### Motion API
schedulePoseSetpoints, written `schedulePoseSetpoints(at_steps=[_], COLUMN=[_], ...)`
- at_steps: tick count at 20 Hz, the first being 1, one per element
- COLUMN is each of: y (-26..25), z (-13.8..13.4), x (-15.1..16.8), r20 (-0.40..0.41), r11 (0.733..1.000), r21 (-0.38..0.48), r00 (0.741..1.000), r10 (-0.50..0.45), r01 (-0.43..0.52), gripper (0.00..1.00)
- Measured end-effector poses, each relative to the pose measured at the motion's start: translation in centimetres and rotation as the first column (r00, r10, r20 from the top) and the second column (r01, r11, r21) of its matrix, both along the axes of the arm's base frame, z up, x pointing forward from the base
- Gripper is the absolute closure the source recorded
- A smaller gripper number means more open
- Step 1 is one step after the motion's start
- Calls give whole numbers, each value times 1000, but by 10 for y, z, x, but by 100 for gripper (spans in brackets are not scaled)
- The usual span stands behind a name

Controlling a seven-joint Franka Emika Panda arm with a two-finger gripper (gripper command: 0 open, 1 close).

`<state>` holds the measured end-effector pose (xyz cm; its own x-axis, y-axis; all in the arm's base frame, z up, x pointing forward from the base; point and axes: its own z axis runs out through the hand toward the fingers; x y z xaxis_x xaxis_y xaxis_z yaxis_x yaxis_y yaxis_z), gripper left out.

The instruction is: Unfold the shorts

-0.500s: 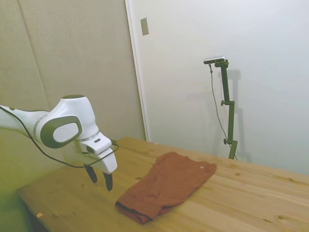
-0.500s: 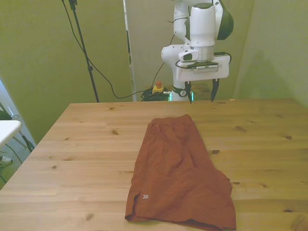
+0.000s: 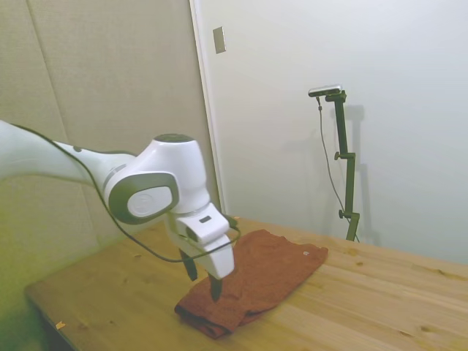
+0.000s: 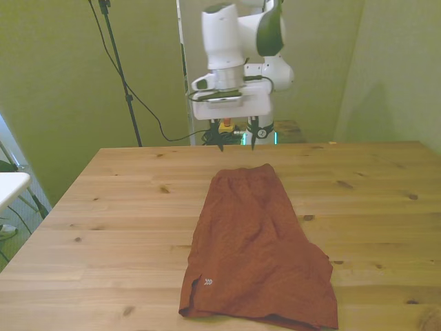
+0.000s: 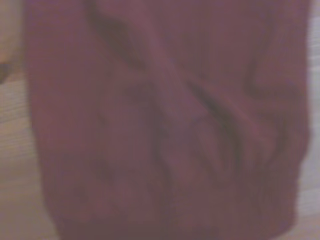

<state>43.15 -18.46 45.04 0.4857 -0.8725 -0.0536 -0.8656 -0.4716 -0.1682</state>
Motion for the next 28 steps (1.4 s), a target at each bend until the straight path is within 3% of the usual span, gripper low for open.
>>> schedulePoseSetpoints(at_steps=[3,8,13,16,28], y=[-58,-118,-120,-123,-113], z=[-9,-60,-86,-88,-106], x=[-4,16,35,36,52], r20=[-19,-80,-69,-48,-5], r11=[990,950,878,848,804], r21=[142,311,460,508,567], r00=[1000,996,981,978,975], r10=[0,51,181,204,222], r01=[3,-24,-130,-152,-180], gripper=[0,0,0,0,0])
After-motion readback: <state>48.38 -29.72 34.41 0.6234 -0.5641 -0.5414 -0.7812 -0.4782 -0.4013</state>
